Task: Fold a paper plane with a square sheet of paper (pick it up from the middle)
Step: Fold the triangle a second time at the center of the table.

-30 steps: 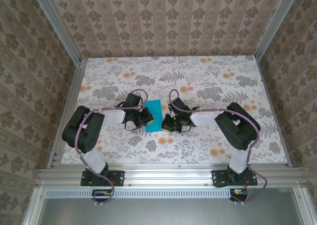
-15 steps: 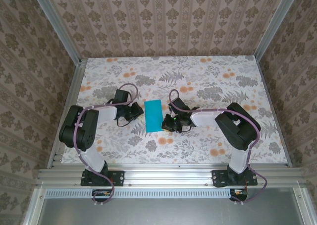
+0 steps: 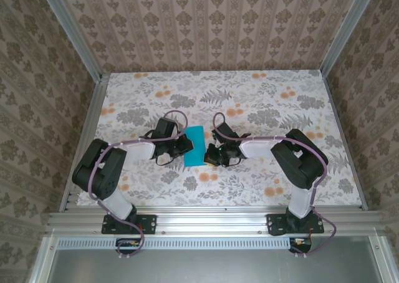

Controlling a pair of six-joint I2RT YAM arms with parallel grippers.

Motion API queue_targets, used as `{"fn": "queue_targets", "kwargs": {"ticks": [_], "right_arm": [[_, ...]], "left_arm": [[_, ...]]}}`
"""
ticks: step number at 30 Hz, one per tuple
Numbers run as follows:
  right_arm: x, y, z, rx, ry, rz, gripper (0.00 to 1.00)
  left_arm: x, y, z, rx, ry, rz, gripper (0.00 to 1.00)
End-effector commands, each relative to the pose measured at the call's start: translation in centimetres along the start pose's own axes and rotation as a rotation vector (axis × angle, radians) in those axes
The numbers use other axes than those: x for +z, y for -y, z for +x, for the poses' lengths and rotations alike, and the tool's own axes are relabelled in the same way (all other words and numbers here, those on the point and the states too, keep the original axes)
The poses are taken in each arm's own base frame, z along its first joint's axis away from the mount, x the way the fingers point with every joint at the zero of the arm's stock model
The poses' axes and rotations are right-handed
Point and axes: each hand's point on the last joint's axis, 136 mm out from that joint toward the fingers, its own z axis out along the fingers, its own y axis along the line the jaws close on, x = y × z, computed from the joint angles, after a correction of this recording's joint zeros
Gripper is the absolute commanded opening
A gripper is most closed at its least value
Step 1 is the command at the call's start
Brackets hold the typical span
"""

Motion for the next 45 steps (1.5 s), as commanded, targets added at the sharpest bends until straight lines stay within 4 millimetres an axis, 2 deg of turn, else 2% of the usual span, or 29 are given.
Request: {"fn": "queue_targets", "kwargs": {"ticks": [1, 6, 9, 12, 17, 20, 27, 37, 40, 45], "right_arm": [[0.8, 7.8, 3.2, 0.103, -0.092, 0.276, 0.06], [0.6, 7.8, 3.2, 0.098, -0.092, 0.276, 0.06], [0.4, 7.0, 2.9, 0.072, -0.086, 0.248, 0.06], [-0.3, 3.5, 1.9, -0.004, -0.063, 0.124, 0.07], [-2.7, -3.8, -0.7, -0.142, 0.012, -0.052, 0.07], [-2.7, -5.6, -1.7, -0.150, 0.031, -0.087, 0.07], [0.3, -5.2, -2.7, -0.116, 0.005, -0.062, 0.07], [2.2, -5.4, -2.6, -0.147, -0.066, -0.080, 0.07], [2.8, -4.5, -2.1, -0.147, -0.089, -0.060, 0.07], [3.6, -1.1, -1.0, -0.123, -0.124, 0.037, 0.07]], "left_arm": [[0.7, -0.8, -0.5, -0.020, 0.001, -0.034, 0.08], [1.1, -2.9, -0.9, -0.062, 0.020, -0.101, 0.07], [1.2, -3.8, -0.8, -0.081, 0.014, -0.119, 0.05], [1.2, -4.1, -0.4, -0.085, 0.001, -0.126, 0.04], [1.3, -4.9, 0.4, -0.095, -0.028, -0.146, 0.02], [1.3, -5.2, 0.9, -0.112, -0.044, -0.152, 0.02], [1.3, -5.3, 1.2, -0.139, -0.051, -0.157, 0.01], [1.6, -5.4, 1.4, -0.169, -0.057, -0.164, 0.01], [1.8, -5.4, 1.5, -0.171, -0.058, -0.165, 0.01], [1.8, -5.8, 1.6, -0.156, -0.064, -0.199, 0.01]]}}
